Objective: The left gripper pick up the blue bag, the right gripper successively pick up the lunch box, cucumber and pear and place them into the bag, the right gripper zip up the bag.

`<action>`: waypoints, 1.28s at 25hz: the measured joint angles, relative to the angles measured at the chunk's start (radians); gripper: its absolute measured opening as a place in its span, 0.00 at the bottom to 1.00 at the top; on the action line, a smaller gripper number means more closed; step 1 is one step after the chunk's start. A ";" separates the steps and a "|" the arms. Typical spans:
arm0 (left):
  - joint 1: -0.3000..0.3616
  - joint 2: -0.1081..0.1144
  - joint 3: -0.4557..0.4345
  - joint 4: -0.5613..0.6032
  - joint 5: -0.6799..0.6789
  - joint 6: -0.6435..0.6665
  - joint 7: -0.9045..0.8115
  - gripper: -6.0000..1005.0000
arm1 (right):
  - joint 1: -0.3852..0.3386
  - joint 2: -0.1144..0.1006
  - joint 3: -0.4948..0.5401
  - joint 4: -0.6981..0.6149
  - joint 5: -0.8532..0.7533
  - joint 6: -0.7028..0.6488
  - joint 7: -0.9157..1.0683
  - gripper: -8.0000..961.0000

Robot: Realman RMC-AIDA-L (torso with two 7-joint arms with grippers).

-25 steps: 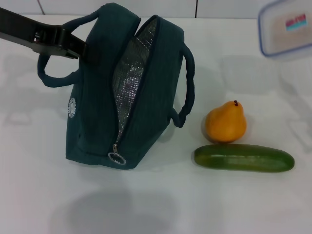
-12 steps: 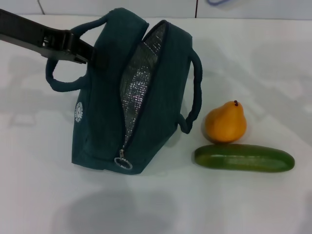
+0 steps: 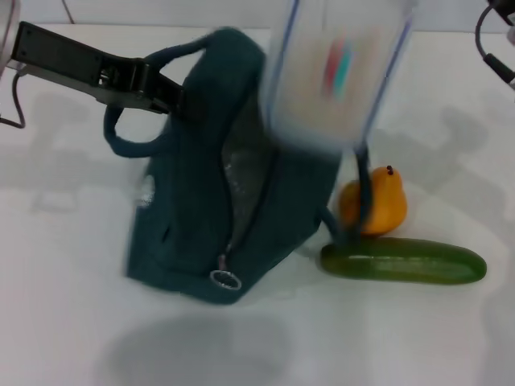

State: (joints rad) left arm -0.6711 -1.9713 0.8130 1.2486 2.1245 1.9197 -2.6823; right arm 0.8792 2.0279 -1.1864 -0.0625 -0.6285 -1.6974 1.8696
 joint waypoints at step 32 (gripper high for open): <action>0.011 -0.004 -0.005 -0.037 -0.001 -0.011 0.028 0.04 | -0.235 -0.083 -0.212 -0.282 -0.222 0.210 -0.205 0.21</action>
State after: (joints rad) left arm -0.6596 -1.9749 0.8076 1.2113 2.1237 1.9082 -2.6538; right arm 0.6437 1.9450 -1.3981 -0.3446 -0.8506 -1.4870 1.6642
